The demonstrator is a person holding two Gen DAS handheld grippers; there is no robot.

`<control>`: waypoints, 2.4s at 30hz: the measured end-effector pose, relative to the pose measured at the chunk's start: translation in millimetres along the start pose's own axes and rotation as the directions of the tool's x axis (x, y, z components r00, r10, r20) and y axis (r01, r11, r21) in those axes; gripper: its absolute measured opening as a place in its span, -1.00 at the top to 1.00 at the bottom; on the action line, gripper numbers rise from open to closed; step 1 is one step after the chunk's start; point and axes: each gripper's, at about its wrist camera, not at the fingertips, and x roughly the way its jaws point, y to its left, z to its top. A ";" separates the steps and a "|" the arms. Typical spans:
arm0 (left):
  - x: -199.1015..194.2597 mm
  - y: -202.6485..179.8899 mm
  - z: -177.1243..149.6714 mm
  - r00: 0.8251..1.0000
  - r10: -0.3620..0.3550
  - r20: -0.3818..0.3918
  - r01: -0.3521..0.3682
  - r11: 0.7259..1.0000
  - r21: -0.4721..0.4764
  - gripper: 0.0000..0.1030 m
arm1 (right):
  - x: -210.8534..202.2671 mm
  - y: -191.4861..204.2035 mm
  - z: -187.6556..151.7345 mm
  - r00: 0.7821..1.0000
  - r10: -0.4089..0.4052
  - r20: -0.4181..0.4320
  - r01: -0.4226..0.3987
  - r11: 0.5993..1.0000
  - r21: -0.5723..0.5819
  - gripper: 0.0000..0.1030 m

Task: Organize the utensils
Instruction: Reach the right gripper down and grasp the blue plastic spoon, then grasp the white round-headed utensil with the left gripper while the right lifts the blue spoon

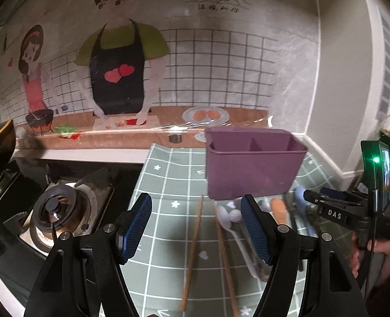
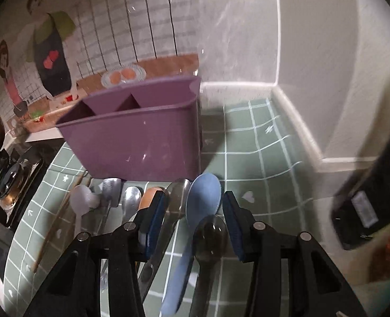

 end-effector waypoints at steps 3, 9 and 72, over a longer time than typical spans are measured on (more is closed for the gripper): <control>12.2 2.7 -4.9 1.000 0.004 -0.028 -0.005 1.000 -0.022 -0.36 | 17.1 -5.0 1.5 1.000 -0.003 -0.016 0.003 1.000 0.016 0.18; 31.7 5.9 -14.7 0.996 -0.007 -0.085 0.004 0.999 -0.042 -0.36 | 42.3 -11.1 3.8 0.999 0.011 -0.052 -0.009 0.999 0.045 0.20; 73.9 -36.5 9.9 0.979 -0.172 -0.106 0.173 0.985 0.000 0.56 | -99.6 15.7 25.3 0.978 -0.055 0.202 0.061 0.998 -0.026 0.37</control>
